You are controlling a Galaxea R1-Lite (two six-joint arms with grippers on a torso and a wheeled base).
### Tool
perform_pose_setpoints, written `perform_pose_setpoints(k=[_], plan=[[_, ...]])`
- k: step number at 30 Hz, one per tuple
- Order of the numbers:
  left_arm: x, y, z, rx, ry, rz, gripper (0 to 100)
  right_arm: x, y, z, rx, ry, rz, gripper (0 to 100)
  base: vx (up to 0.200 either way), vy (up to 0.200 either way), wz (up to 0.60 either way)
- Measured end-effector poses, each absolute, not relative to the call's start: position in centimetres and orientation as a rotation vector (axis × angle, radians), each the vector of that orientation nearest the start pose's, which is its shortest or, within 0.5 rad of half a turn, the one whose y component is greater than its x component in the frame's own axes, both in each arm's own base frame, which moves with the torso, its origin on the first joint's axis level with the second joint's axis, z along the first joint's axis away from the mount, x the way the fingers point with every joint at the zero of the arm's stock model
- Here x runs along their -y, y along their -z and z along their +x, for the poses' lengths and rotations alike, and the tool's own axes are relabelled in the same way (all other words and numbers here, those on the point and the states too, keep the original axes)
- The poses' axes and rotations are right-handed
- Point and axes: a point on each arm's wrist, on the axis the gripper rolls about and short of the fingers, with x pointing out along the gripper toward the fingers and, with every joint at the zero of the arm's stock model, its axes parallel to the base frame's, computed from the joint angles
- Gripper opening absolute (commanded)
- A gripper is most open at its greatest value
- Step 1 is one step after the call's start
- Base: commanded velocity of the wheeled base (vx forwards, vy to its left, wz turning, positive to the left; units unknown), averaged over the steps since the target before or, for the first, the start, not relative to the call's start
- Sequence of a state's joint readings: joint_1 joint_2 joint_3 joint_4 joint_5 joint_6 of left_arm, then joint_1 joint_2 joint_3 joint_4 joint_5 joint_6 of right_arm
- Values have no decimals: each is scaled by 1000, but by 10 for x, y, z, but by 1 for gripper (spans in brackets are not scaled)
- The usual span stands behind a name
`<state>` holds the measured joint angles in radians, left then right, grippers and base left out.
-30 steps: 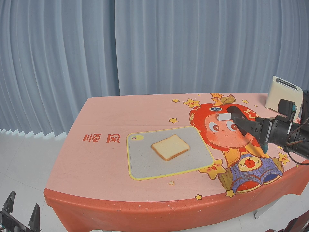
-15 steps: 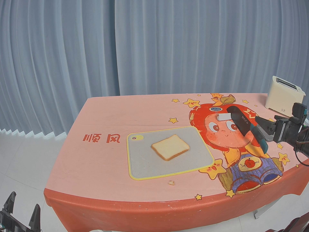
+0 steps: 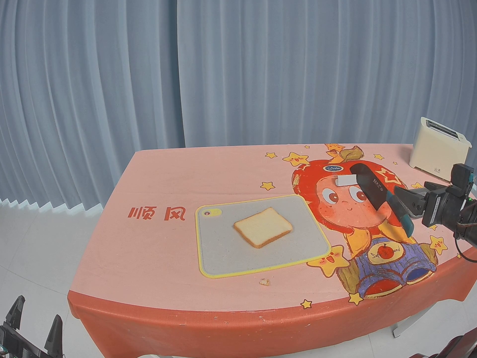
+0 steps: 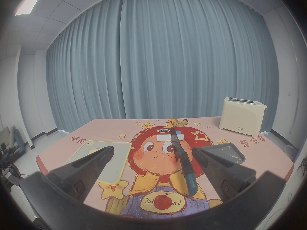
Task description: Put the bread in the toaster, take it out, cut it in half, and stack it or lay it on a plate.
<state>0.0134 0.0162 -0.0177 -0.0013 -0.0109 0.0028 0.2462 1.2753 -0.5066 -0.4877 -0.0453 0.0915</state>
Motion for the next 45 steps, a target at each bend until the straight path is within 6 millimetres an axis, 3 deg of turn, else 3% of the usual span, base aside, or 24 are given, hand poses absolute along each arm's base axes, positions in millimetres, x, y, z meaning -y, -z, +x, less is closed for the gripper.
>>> perform_pose_setpoints(k=[21,45], plan=[[1,-81,-23,3,-3,3,100,-42,-182,183,-325,-169,38,100,0,0,0],[1,-81,-23,3,-3,3,100,-37,-167,197,-366,-124,37,100,0,0,0]])
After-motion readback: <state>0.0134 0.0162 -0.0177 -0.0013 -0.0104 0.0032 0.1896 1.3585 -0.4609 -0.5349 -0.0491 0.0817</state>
